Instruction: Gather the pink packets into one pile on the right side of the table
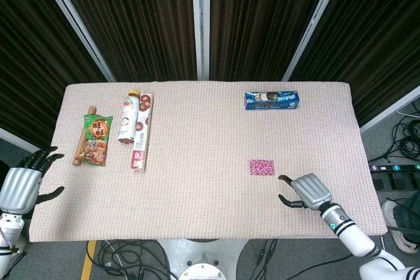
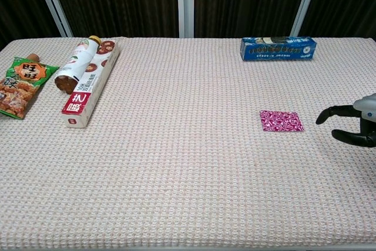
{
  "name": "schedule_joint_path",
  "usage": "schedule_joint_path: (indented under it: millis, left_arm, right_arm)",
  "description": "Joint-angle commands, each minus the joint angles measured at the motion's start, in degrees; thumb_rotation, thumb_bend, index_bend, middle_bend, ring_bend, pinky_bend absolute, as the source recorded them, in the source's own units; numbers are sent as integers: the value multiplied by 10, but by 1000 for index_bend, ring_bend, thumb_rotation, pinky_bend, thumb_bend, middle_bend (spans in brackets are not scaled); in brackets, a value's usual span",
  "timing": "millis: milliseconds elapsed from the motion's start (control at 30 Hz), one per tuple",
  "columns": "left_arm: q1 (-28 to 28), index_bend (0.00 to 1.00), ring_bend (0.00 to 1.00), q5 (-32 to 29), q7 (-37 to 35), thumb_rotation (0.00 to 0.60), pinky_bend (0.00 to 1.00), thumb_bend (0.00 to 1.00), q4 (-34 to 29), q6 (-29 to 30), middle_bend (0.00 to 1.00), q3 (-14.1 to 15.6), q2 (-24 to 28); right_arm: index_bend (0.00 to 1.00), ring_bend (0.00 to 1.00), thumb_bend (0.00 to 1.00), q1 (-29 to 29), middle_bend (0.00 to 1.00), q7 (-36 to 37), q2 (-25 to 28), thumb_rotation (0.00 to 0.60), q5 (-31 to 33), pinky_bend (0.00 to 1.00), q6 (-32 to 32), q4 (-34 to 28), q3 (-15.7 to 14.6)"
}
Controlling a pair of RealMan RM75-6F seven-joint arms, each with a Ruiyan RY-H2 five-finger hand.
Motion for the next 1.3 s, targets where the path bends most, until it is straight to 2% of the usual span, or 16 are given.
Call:
schedule_joint_path:
  millis: [33, 267, 700, 1033, 1300]
  left_arm:
    - [1, 312, 234, -3, -3, 600, 344, 0, 3, -1, 293, 0, 2]
    - [5, 312, 234, -7, -15, 600, 344, 0, 10, 2, 293, -1, 6]
    - [-3, 313, 234, -1, -20, 600, 344, 0, 11, -1, 293, -3, 6]
    - [-5, 312, 234, -3, -22, 600, 344, 0, 11, -4, 293, -3, 9]
    - [-3, 312, 234, -9, -31, 600, 344, 0, 17, -8, 293, -2, 8]
  right_arm:
    - [198, 1000, 354, 13, 1000, -9, -22, 1, 20, 984, -14, 21, 8]
    - [189, 1000, 350, 24, 1000, -22, -47, 7, 39, 985, -9, 46, 19]
    - [190, 1000, 351, 59, 1000, -42, -82, 13, 84, 984, -45, 72, 32]
    - [190, 1000, 351, 82, 1000, -57, -95, 13, 102, 985, -64, 67, 31]
    - [191, 1000, 353, 97, 1000, -73, -110, 13, 141, 985, -89, 77, 29]
